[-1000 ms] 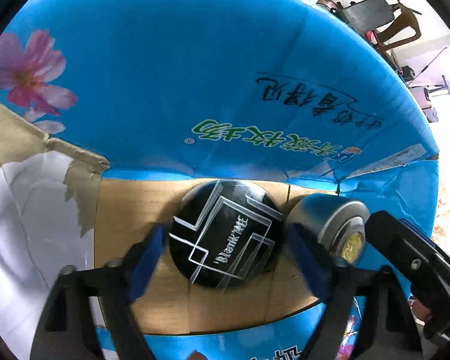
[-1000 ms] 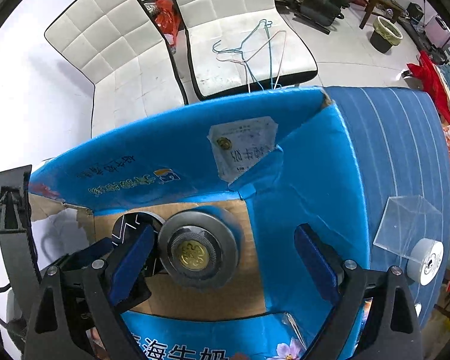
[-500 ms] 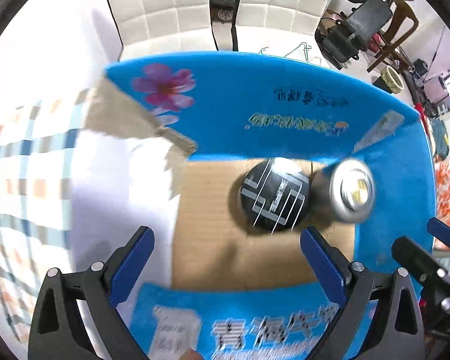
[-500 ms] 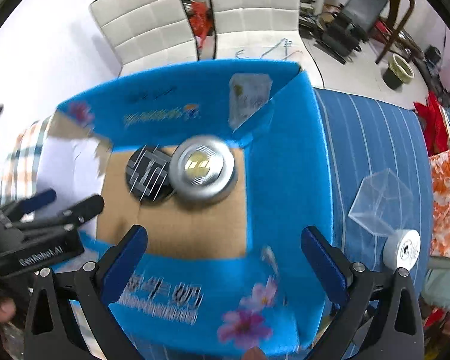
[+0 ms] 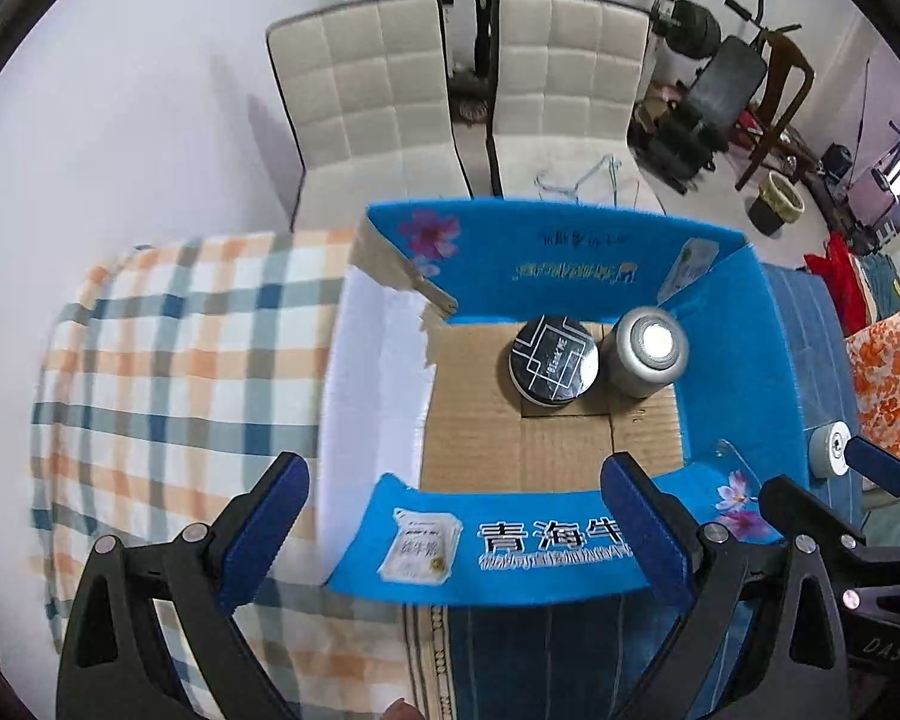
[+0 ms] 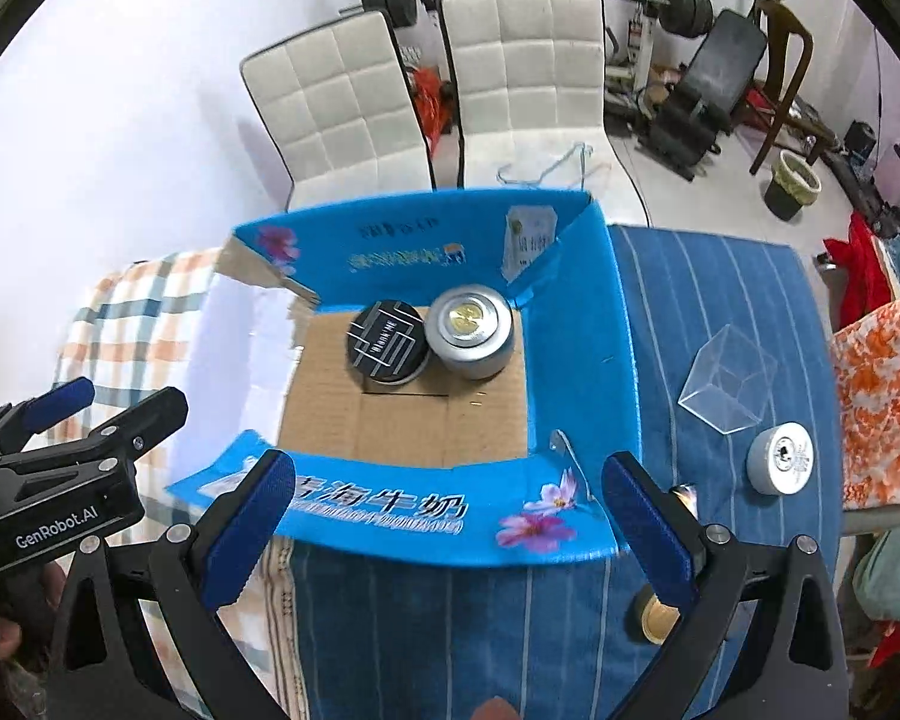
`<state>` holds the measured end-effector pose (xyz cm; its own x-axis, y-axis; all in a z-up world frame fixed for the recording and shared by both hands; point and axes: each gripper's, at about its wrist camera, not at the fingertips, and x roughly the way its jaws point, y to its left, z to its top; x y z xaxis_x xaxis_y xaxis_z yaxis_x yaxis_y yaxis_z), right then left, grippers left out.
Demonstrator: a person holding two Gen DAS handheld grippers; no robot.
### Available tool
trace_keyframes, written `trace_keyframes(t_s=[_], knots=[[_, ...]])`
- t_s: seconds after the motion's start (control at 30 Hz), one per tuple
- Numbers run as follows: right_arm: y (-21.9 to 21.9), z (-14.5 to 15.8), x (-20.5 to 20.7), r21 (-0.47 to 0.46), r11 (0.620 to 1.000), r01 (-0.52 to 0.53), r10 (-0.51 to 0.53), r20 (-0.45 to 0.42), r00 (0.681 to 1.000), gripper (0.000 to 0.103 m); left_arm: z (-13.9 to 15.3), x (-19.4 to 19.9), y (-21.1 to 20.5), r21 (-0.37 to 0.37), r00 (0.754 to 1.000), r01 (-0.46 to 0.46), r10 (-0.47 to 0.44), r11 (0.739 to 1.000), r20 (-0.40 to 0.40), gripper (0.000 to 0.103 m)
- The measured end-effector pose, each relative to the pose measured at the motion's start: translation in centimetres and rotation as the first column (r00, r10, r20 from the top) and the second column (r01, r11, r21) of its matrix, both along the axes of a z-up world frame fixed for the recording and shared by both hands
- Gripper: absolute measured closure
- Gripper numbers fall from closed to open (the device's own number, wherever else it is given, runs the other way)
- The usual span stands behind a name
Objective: Organize rigid objects
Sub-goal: 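Grasp the clear cube box with the left tool while the right tool grasps the white jar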
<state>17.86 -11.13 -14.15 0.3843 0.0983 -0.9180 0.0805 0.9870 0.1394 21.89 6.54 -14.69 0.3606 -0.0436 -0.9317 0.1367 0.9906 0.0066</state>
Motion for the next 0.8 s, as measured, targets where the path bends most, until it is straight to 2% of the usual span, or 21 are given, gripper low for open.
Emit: trace_keyframes(t_s=[0.23,0.4,0.47,0.6,0.67,0.8], knots=[[0.3,4.4,-3.1,0.025,1.000,-0.016,0.015,0.060,0.998,0.000,4.3,-2.9,0.0,0.009,0.997,-0.008,0.007,1.000,0.077,0.003],[-1.8,5.7,-4.7,0.073,0.997,0.001,-0.006,0.064,0.998,0.000,6.3,-5.0,-0.9,0.002,0.996,-0.012,0.012,1.000,0.093,0.003],[-4.0,5.6,-5.3,0.098,0.995,0.029,-0.033,0.046,0.998,0.000,6.6,-5.6,-1.7,0.007,0.995,-0.010,0.009,1.000,0.095,0.003],[-10.1,4.7,-6.0,0.088,0.988,0.129,-0.130,0.006,0.991,0.000,6.4,-6.2,-5.2,0.012,0.997,0.012,-0.013,1.000,0.073,0.003],[-13.6,3.7,-6.3,0.079,0.977,0.198,-0.196,-0.022,0.980,0.000,6.0,-6.2,-7.6,0.013,0.998,0.034,-0.034,0.999,0.060,0.003],[-22.8,-0.2,-6.4,0.042,0.935,0.353,-0.348,-0.102,0.932,0.000,4.2,-5.3,-14.5,0.007,0.995,0.100,-0.100,0.995,0.020,0.003]])
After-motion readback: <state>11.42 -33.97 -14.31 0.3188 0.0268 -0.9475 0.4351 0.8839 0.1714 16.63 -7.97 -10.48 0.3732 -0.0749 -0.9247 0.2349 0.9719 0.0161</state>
